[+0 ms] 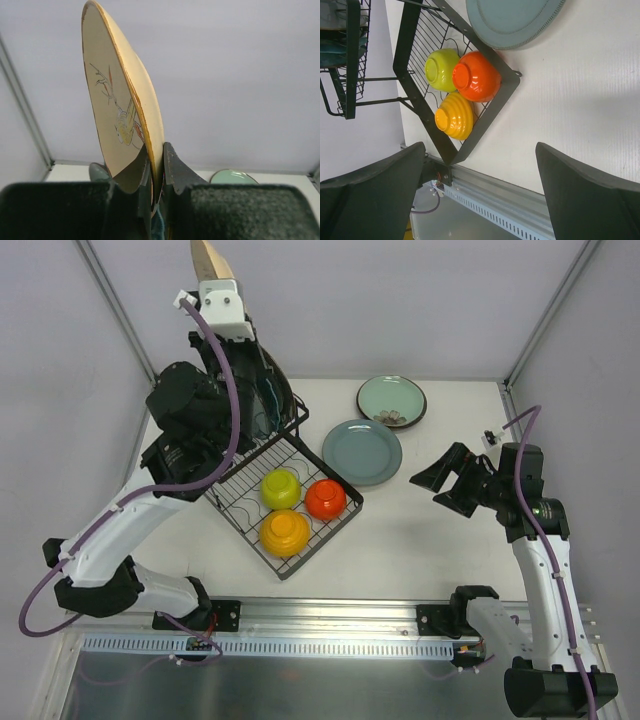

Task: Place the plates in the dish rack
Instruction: Insert the plate into the dish rack

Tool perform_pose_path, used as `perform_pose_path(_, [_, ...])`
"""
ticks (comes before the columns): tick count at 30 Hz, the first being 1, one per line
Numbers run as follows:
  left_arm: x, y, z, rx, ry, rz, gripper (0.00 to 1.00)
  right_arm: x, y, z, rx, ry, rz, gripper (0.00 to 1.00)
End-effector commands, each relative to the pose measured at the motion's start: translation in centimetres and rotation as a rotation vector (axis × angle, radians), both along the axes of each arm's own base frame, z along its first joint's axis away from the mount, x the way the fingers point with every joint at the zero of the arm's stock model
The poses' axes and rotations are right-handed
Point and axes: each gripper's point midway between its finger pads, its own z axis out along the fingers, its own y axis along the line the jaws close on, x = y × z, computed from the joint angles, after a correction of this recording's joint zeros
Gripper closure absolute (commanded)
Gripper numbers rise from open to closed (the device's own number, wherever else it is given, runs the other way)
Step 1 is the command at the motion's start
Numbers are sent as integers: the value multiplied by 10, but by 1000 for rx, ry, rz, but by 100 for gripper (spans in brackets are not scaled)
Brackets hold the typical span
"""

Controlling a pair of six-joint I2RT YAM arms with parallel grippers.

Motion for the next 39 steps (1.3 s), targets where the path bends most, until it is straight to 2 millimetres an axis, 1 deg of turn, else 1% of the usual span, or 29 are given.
perform_pose_path(1, [-12,50,49,-123,-149,35,100,2,2,4,9,-26,22,3])
perform_pose_path(2, [-10,56,47,-130,-148,53,100,3,2,5,10,-29,23,3])
perform_pose_path(3, [-6,66,40,-118,-137,79,100,3,2,4,11,-28,21,4])
perform_pose_path(4, [-5,70,37,-145,-133,81,100,3,2,4,11,-27,22,4])
perform_pose_path(5, [-2,72,28,-138,-117,87,100,3,2,3,11,-25,22,4])
perform_pose_path(6, [-3,85,27,-155,-119,108,100,4,2,3,11,-27,21,4])
perform_pose_path(8, [-1,89,12,-173,-90,97,100,4,2,2,13,-21,21,4])
perform_pose_path(9, [2,97,7,-178,-82,115,100,4,2,1,12,-21,22,4])
perform_pose_path(10, [4,94,-2,-193,-58,91,100,4,2,0,12,-19,23,4])
perform_pose_path(12, [7,98,-18,-195,-23,94,100,4,3,-1,16,-17,24,4])
perform_pose_path(13, [9,97,-24,-217,-10,85,100,4,3,-1,17,-18,23,4])
perform_pose_path(14, [9,97,-36,-196,18,82,100,4,3,-2,19,-14,22,4])
perform_pose_path(16, [11,98,-46,-254,36,71,100,4,3,-2,22,-14,22,4])
perform_pose_path(17, [11,98,-59,-254,64,70,100,4,4,-2,23,-13,24,4])
perform_pose_path(19, [10,96,-69,-296,82,60,100,4,4,-2,24,-13,23,4])
perform_pose_path(20, [10,95,-78,-298,98,55,100,4,3,-2,23,-14,23,4])
perform_pose_path(21, [10,94,-82,-313,105,49,100,3,3,-4,21,-12,22,4])
perform_pose_path(25, [14,86,-102,-389,141,35,100,2,4,-6,22,-6,24,4])
perform_pose_path(26, [16,84,-109,-394,155,37,100,2,4,-6,23,-3,23,4])
perform_pose_path(28, [18,81,-117,-423,166,36,100,2,3,-7,21,-4,23,4])
perform_pose_path(32, [24,76,-125,-449,183,38,100,2,3,-8,16,-2,24,4])
perform_pose_path(36, [27,78,-127,-509,176,70,100,1,3,-10,17,2,28,4])
perform_pose_path(39, [28,83,-123,-578,150,96,100,2,3,-10,17,1,30,4])
